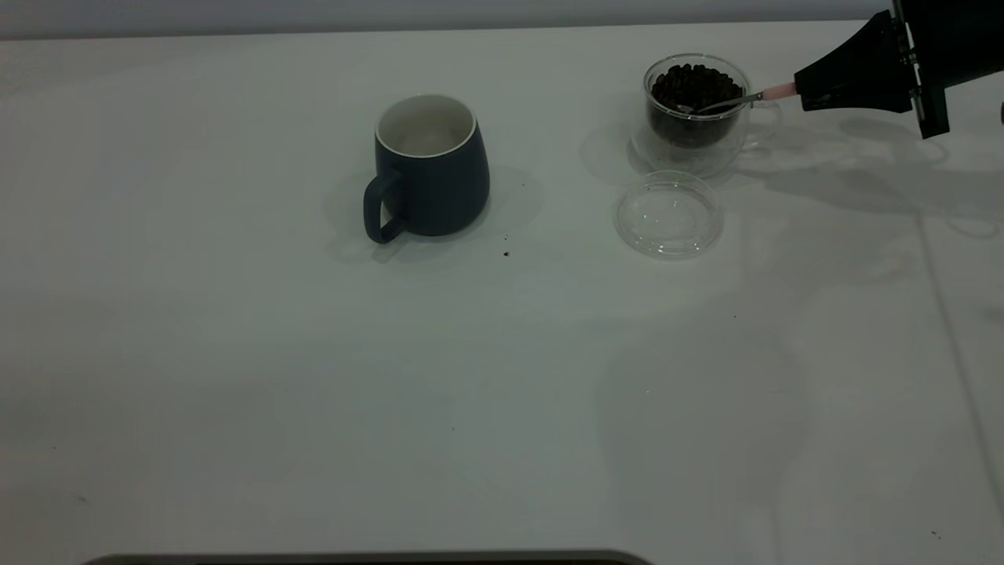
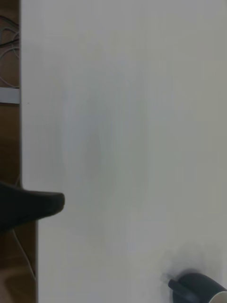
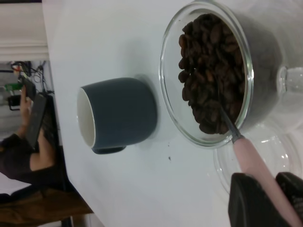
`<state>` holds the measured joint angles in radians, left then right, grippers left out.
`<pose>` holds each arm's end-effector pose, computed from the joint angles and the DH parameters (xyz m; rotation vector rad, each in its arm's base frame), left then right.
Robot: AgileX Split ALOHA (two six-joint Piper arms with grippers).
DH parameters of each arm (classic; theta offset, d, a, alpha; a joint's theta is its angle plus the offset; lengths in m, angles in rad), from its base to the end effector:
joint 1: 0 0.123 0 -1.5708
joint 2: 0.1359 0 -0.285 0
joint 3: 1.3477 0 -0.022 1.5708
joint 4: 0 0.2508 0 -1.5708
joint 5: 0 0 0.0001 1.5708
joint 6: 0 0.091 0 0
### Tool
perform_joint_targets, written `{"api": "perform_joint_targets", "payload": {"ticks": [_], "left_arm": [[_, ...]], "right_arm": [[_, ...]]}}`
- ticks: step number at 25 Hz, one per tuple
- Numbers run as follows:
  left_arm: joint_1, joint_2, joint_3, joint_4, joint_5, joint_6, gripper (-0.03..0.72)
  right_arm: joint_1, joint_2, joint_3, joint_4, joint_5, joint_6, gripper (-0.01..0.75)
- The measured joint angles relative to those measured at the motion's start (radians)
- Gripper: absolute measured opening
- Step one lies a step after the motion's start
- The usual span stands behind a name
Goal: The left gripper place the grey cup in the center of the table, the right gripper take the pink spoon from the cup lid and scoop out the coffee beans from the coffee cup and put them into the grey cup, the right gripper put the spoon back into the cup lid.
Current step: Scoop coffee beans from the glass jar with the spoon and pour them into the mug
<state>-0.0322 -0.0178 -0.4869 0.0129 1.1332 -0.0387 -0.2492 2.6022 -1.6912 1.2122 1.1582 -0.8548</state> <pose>-0.0092 0.0014 0.2678 -0.0081 2.1121 -0.0268 0.4572 -0.0358 0.0192 0.2223 2.5603 1.4281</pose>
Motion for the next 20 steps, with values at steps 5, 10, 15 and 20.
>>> {"api": "perform_joint_targets", "payload": {"ticks": [5, 10, 15, 20], "left_arm": [[0.000, 0.000, 0.000, 0.000, 0.000, -0.001, 0.565], [0.000, 0.000, 0.000, 0.000, 0.000, -0.003, 0.565], [0.000, 0.000, 0.000, 0.000, 0.000, -0.003, 0.565], [0.000, 0.000, 0.000, 0.000, 0.000, -0.003, 0.565]], "right_arm": [[-0.002, 0.000, 0.000, 0.012, 0.002, 0.002, 0.102], [-0.021, 0.000, 0.000, 0.023, 0.004, 0.003, 0.102], [-0.042, 0.000, 0.000, 0.041, 0.006, 0.003, 0.102], [-0.052, 0.000, 0.000, 0.051, 0.006, 0.007, 0.102]]}}
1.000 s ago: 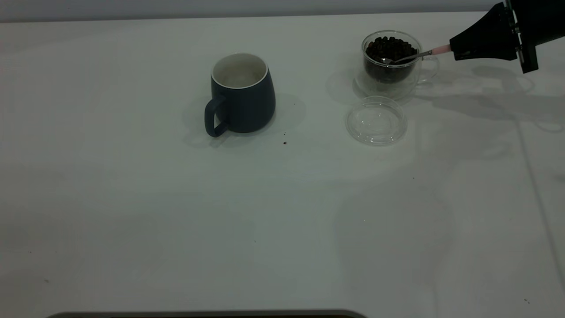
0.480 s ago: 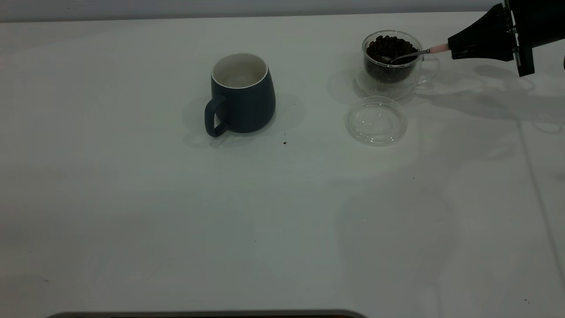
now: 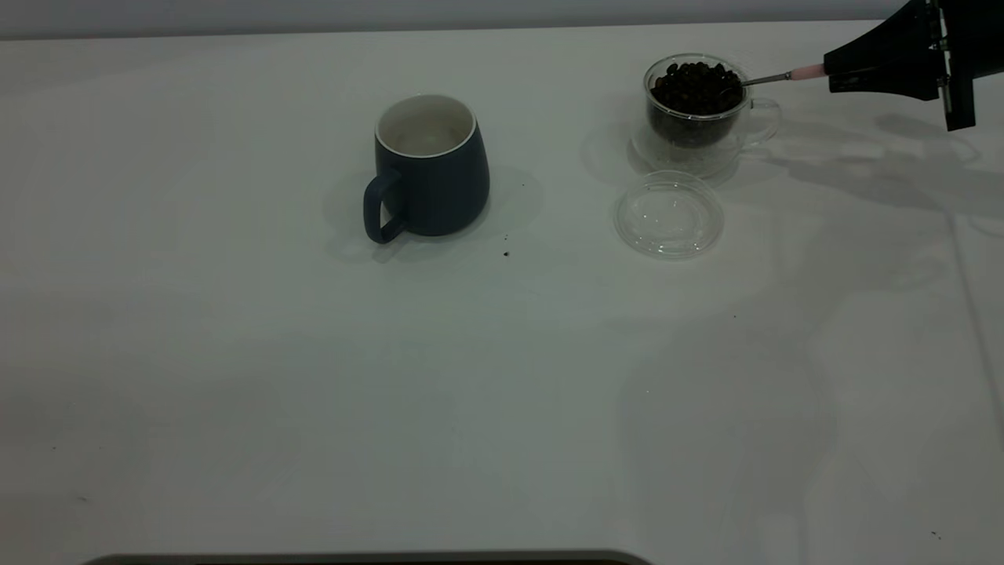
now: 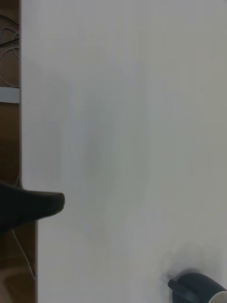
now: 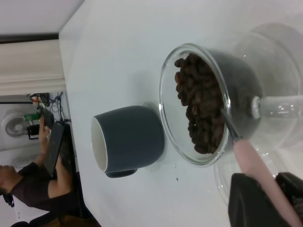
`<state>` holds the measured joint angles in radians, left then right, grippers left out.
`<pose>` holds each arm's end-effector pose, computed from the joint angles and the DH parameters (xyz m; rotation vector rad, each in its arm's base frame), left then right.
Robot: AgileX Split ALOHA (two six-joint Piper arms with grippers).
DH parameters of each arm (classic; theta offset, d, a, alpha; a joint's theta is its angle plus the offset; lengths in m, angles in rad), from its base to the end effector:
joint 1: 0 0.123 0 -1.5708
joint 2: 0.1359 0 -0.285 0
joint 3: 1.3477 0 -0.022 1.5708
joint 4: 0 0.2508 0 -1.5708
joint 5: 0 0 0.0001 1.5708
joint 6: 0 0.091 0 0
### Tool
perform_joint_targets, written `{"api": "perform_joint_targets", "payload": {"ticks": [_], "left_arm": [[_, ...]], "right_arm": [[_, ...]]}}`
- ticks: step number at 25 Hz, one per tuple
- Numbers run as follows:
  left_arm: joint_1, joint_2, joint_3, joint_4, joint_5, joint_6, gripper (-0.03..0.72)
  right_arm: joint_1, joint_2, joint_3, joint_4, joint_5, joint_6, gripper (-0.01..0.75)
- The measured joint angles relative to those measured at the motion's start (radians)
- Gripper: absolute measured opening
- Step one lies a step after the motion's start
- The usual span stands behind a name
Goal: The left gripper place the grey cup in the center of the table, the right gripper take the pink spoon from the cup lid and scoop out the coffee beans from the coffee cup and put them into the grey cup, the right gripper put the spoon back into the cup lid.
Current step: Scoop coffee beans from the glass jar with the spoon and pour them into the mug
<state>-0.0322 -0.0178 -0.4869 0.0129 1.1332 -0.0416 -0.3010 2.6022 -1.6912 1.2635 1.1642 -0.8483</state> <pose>-0.0092 0.0014 0.2678 -0.0111 2.1121 -0.0285 0.4577 -0.0586 0.0223 0.3350 2.4877 1.4468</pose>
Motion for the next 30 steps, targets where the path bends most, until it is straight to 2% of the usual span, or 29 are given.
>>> {"api": "perform_joint_targets", "payload": {"ticks": [30], "left_arm": [[0.000, 0.000, 0.000, 0.000, 0.000, 0.003, 0.565]], "right_arm": [[-0.001, -0.043, -0.001, -0.096, 0.003, 0.054, 0.102]]}}
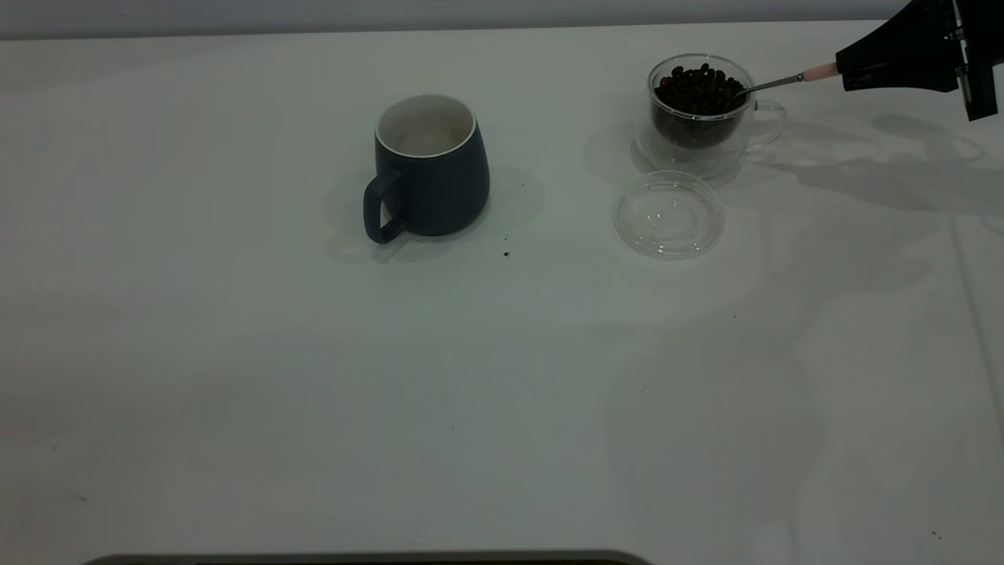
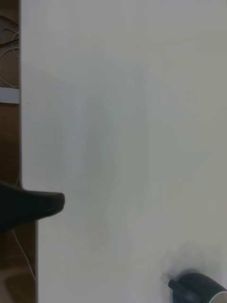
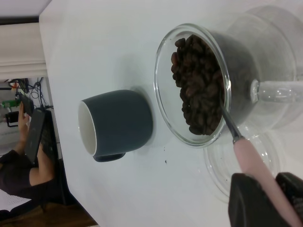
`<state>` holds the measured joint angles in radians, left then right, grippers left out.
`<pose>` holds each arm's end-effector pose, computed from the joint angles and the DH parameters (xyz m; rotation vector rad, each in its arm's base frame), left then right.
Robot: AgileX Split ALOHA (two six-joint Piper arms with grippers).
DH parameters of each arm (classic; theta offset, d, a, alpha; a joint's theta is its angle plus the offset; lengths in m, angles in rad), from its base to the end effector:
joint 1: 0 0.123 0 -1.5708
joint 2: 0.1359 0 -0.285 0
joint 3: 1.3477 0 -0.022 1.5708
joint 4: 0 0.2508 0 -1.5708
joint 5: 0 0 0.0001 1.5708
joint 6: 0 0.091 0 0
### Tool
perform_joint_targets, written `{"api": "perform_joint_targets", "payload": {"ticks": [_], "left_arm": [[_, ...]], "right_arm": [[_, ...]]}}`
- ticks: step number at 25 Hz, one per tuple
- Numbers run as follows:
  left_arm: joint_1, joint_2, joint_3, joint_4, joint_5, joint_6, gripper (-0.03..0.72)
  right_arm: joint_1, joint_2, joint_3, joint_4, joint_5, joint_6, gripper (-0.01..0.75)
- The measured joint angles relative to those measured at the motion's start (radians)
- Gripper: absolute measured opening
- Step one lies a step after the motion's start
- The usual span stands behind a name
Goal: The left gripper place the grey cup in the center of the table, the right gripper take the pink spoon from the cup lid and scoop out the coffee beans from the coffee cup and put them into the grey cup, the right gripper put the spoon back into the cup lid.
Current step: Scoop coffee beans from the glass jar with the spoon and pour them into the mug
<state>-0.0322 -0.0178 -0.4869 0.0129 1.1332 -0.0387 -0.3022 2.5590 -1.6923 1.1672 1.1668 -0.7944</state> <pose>-0.0092 0.0014 0.2678 -0.0081 2.1121 -0.0268 0.4555 -0.0614 0.0370 0.2899 2.5637 1.3893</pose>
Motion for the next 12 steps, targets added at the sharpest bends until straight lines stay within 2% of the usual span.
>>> {"api": "perform_joint_targets", "payload": {"ticks": [12], "left_arm": [[0.000, 0.000, 0.000, 0.000, 0.000, 0.000, 0.565]], "right_arm": [[0.000, 0.000, 0.000, 0.029, 0.000, 0.002, 0.102]]}}
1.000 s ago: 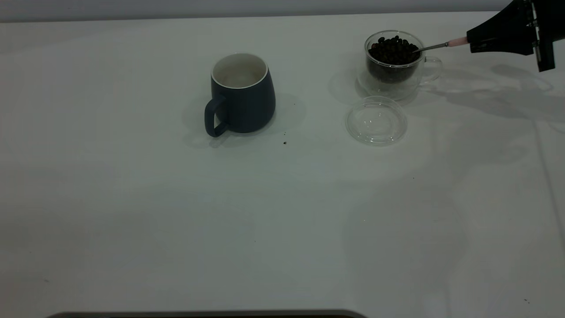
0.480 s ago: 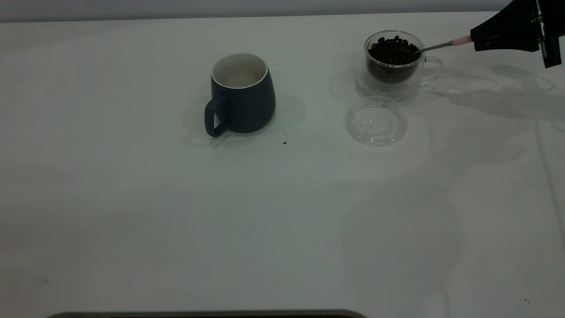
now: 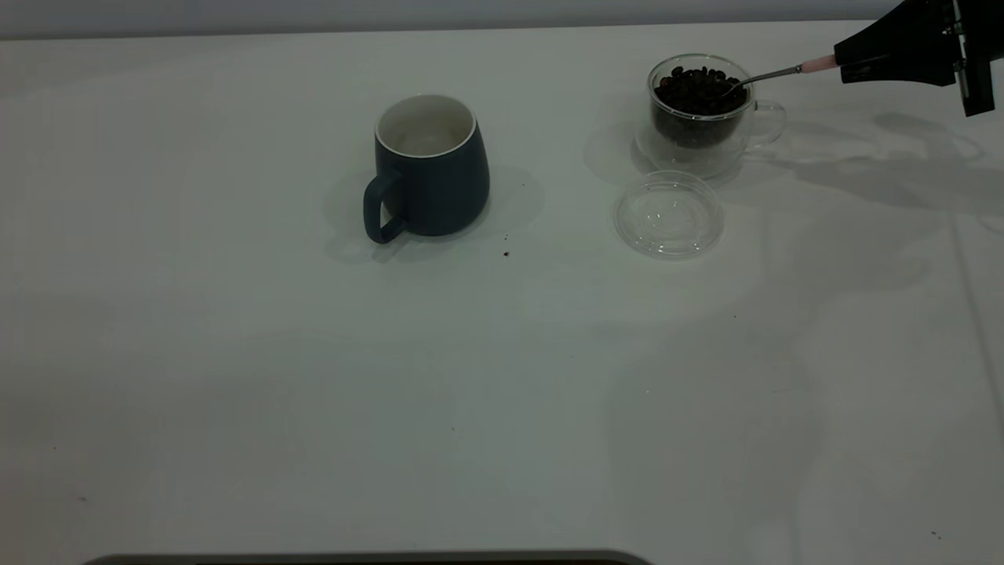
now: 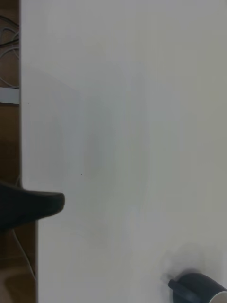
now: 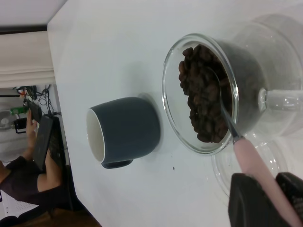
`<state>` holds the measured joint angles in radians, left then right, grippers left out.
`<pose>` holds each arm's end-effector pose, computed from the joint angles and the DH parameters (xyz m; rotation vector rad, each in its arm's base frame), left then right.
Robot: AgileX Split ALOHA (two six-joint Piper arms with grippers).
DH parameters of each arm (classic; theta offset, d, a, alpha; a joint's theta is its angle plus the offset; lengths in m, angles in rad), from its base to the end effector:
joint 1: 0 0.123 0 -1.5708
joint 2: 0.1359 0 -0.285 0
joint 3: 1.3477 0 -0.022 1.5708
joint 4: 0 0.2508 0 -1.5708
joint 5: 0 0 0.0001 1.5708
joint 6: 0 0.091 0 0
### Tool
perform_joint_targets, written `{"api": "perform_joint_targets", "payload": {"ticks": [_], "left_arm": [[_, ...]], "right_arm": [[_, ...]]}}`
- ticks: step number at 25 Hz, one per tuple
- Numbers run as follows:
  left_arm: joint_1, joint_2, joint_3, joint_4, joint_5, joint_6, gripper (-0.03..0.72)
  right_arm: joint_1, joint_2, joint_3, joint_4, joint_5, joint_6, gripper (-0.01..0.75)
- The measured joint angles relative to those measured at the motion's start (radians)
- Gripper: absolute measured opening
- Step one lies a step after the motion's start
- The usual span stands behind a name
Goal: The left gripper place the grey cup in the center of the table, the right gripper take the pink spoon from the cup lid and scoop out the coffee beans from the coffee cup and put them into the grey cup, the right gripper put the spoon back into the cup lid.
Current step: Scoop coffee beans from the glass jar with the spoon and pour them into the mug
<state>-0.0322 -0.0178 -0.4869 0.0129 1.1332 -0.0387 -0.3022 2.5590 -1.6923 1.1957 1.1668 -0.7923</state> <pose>-0.0092 0.0014 0.2678 -0.0081 2.1121 -0.0268 0.4573 -0.0610 0.0386 0.3160 2.5371 1.4073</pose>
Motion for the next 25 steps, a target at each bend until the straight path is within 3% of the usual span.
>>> {"api": "perform_joint_targets", "payload": {"ticks": [25], "left_arm": [[0.000, 0.000, 0.000, 0.000, 0.000, -0.003, 0.565]], "right_arm": [[0.000, -0.062, 0.036, 0.022, 0.001, 0.008, 0.102]]}}
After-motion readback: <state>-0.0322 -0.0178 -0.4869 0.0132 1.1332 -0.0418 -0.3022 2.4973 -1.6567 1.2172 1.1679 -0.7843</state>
